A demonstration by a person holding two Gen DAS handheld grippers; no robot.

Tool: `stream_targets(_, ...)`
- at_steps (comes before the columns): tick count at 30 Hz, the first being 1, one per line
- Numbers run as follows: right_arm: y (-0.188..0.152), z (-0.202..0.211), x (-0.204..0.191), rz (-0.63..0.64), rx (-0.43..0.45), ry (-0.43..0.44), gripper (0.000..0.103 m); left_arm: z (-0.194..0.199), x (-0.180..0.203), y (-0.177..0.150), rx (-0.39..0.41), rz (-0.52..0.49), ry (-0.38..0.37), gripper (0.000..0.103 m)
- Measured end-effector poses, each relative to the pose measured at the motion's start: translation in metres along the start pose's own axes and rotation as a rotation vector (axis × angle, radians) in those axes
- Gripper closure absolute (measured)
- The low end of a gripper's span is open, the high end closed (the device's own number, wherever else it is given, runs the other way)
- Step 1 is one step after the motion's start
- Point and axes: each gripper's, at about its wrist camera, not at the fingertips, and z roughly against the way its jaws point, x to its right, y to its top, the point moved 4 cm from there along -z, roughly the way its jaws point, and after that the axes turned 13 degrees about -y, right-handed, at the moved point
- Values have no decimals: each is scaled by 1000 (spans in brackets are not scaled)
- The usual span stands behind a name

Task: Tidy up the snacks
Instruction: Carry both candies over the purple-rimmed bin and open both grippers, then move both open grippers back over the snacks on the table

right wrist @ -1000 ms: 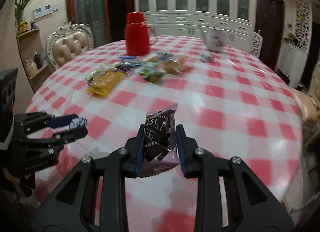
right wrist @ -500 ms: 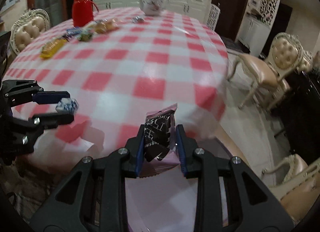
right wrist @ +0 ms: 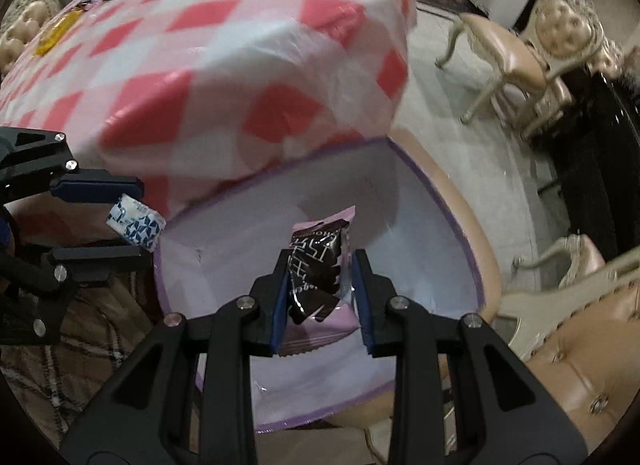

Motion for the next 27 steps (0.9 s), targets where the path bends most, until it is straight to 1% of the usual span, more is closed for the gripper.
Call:
stream_targets(2, 0, -1, 3, -4, -7, 0, 69, -9, 2, 1, -17, 8, -19, 67)
stream_targets(4, -1, -2, 4, -10, -19, -4, 68, -17, 9, 2, -27, -17, -24, 67)
stream_targets(5, 1, -5, 5, -12, -35, -30, 66, -19, 12, 3, -24, -34, -34, 66)
stream_targets(6, 1, -9, 8, -11, -55, -84, 62, -18, 14, 4, -18, -41, -42, 65)
stream_targets(7, 3, -10, 9, -13, -60, -127, 59, -14, 14, 4, -2, -39, -39, 65)
stream_targets(8, 7, -7, 14, -34, -37, -179, 59, -3, 10, 5, 38, -25, -38, 63)
stream_targets(9, 13, -2, 17, -59, -9, -196, 59, 9, 5, 6, 78, -7, -46, 61)
stream_targets(10, 18, 3, 17, -75, 11, -195, 58, 25, -2, 7, 125, 18, -56, 54)
stream_targets(11, 27, 11, 14, -97, 50, -179, 57, 44, -10, 7, 181, 42, -54, 44)
stream_targets(12, 41, 22, 7, -115, 107, -153, 55, 63, -19, 5, 233, 62, -34, 37)
stream_targets(13, 52, 30, -2, -118, 153, -131, 53, 86, -31, 1, 290, 86, 6, 26)
stream_targets(14, 66, 41, -17, -109, 207, -99, 51, 110, -46, -6, 344, 113, 66, 20)
stream_targets(15, 80, 51, -36, -88, 257, -60, 47, 134, -61, -14, 386, 141, 134, 19)
stream_targets(16, 100, 63, -65, -48, 326, 4, 43, 151, -74, -23, 409, 164, 182, 19)
stream_targets(17, 116, 69, -89, -15, 373, 48, 41, 172, -92, -36, 431, 201, 245, 18)
stream_targets(19, 141, 77, -132, 55, 435, 104, 39, 206, -129, -65, 439, 286, 372, 18)
stream_targets(20, 160, 80, -166, 114, 462, 135, 39, 224, -151, -84, 444, 345, 438, 18)
stream_targets(22, 187, 76, -212, 195, 486, 160, 39, 255, -190, -119, 447, 466, 564, 18)
stream_targets(25, 220, 69, -252, 220, 475, 180, 39, 297, -252, -162, 471, 640, 747, 18)
stream_targets(26, 233, 71, -260, 215, 478, 200, 39, 304, -273, -174, 446, 704, 774, 17)
stream_targets(27, 243, 74, -267, 208, 482, 213, 39, 309, -293, -182, 430, 758, 776, 17)
